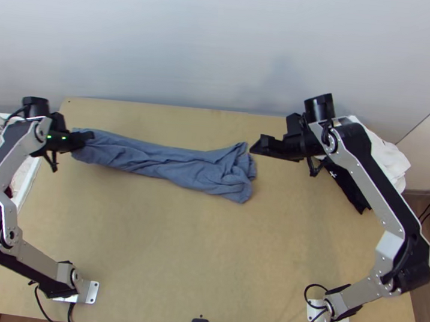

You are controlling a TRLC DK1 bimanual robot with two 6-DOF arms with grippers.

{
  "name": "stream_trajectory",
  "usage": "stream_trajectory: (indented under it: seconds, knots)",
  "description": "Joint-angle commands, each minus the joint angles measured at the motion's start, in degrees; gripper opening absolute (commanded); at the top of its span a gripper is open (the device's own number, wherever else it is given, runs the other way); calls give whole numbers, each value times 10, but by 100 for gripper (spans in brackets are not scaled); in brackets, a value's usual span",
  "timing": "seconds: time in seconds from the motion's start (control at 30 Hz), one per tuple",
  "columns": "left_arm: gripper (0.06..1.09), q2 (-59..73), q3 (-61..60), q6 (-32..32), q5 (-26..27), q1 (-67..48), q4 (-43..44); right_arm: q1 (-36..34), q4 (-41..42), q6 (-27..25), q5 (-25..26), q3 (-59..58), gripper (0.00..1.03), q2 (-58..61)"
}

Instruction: Fold the t-shirt

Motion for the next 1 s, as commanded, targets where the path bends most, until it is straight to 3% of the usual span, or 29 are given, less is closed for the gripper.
stream_trajectory:
  seconds: [0.0,0.47,0.97]
  knots:
    - [10,-18,4,11,25,36,-1,-18,-4,-2,0,-60,99,-45]
    - [10,-44,80,-83,24,-264,-39,-31,6,-2,-1,-153,99,-88]
    - [10,137,253,-132,22,-494,-50,-75,23,7,-2,-193,99,-107]
